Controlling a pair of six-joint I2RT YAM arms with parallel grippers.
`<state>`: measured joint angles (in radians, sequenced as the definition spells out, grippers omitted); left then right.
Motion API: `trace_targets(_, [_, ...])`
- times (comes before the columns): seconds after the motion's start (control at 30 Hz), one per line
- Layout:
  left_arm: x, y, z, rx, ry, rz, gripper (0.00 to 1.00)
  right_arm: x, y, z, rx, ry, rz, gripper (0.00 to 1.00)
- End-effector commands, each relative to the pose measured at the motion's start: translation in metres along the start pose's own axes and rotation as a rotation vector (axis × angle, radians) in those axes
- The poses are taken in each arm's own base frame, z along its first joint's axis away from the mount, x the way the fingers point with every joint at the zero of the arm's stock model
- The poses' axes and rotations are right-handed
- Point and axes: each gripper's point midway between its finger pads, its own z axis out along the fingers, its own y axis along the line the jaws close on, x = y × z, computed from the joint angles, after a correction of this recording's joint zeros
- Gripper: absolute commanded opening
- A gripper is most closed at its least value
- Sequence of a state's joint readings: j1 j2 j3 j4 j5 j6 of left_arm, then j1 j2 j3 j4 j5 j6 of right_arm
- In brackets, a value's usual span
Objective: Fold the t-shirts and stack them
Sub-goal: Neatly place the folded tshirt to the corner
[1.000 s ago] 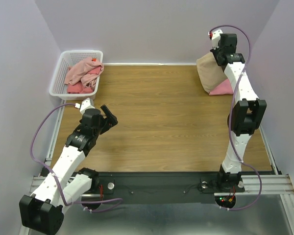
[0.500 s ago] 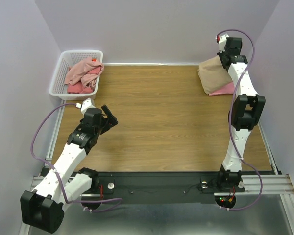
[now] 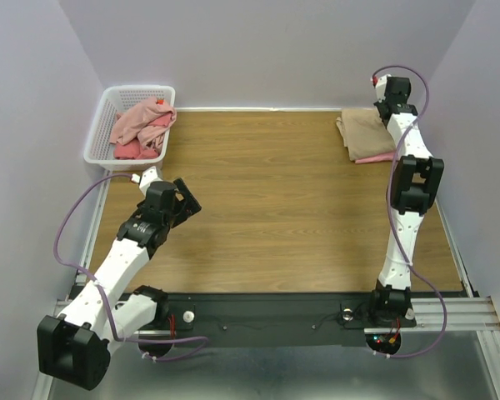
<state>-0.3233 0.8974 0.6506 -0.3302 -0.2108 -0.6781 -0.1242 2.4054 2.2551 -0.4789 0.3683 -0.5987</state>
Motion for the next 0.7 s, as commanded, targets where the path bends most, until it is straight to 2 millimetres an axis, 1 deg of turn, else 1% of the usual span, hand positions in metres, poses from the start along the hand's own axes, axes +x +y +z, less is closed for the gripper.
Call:
trace_targets(0.0, [-0.023,-0.011,-0.005,0.014,-0.059,-0.010,0.98,-0.026,-0.045,0.000,0.136,-0.098,0.073,0.01])
trace_targets(0.03, [-0.022,-0.010,-0.004,0.009,-0.056,-0.010,0.99,-0.024,-0.047,0.002,0.144,-0.095,0.079,0.01])
trace_targets(0.07, [-0.022,-0.010,-0.004,0.007,-0.053,-0.009,0.99,-0.021,-0.045,0.007,0.143,-0.090,0.078,0.04])
trace_targets(0.1, [-0.022,-0.010,-0.004,0.008,-0.052,-0.009,0.98,-0.018,-0.043,0.011,0.149,-0.081,0.077,0.16])
trace_targets(0.13, [-0.022,-0.010,-0.004,0.008,-0.052,-0.009,0.99,-0.017,-0.044,0.011,0.158,-0.078,0.079,0.16])
trace_targets(0.2, [-0.022,-0.010,-0.004,0.007,-0.051,-0.009,0.98,-0.013,-0.042,0.014,0.167,-0.068,0.080,0.28])
trace_targets(0.23, [-0.022,-0.011,-0.005,0.009,-0.053,-0.010,0.99,-0.011,-0.045,0.014,0.186,-0.060,0.085,0.54])
trace_targets(0.27, [-0.022,-0.011,-0.005,0.009,-0.051,-0.008,0.99,-0.010,-0.047,0.014,0.199,-0.059,0.097,0.54])
trace_targets(0.3, [-0.022,-0.011,-0.006,0.010,-0.051,-0.007,0.99,-0.011,-0.049,0.013,0.211,-0.062,0.126,0.79])
trace_targets(0.33, [-0.023,-0.011,-0.006,0.012,-0.055,-0.009,0.99,-0.014,-0.056,0.008,0.236,-0.067,0.151,0.92])
trace_targets(0.37, [-0.024,-0.012,-0.007,0.016,-0.055,-0.010,0.99,-0.017,-0.060,0.004,0.248,-0.075,0.178,1.00])
trace_targets(0.4, [-0.025,-0.013,-0.008,0.019,-0.056,-0.009,0.98,-0.026,-0.069,-0.007,0.262,-0.103,0.242,1.00])
trace_targets(0.47, [-0.027,-0.015,-0.012,0.034,-0.061,-0.011,0.99,-0.033,-0.077,-0.020,0.274,-0.130,0.333,1.00])
trace_targets(0.5, [-0.028,-0.016,-0.013,0.041,-0.064,-0.012,0.99,-0.038,-0.082,-0.030,0.277,-0.145,0.364,1.00])
trace_targets(0.53, [-0.029,-0.018,-0.015,0.053,-0.070,-0.016,0.99,-0.044,-0.085,-0.050,0.272,-0.163,0.386,1.00])
trace_targets(0.6, [-0.030,-0.019,-0.017,0.061,-0.079,-0.021,0.99,-0.047,-0.084,-0.076,0.268,-0.178,0.452,1.00])
trace_targets(0.63, [-0.032,-0.020,-0.020,0.068,-0.082,-0.025,0.99,-0.050,-0.079,-0.102,0.249,-0.193,0.464,1.00])
trace_targets(0.67, [-0.034,-0.021,-0.023,0.070,-0.084,-0.026,0.99,-0.065,-0.089,-0.126,0.255,-0.242,0.497,1.00])
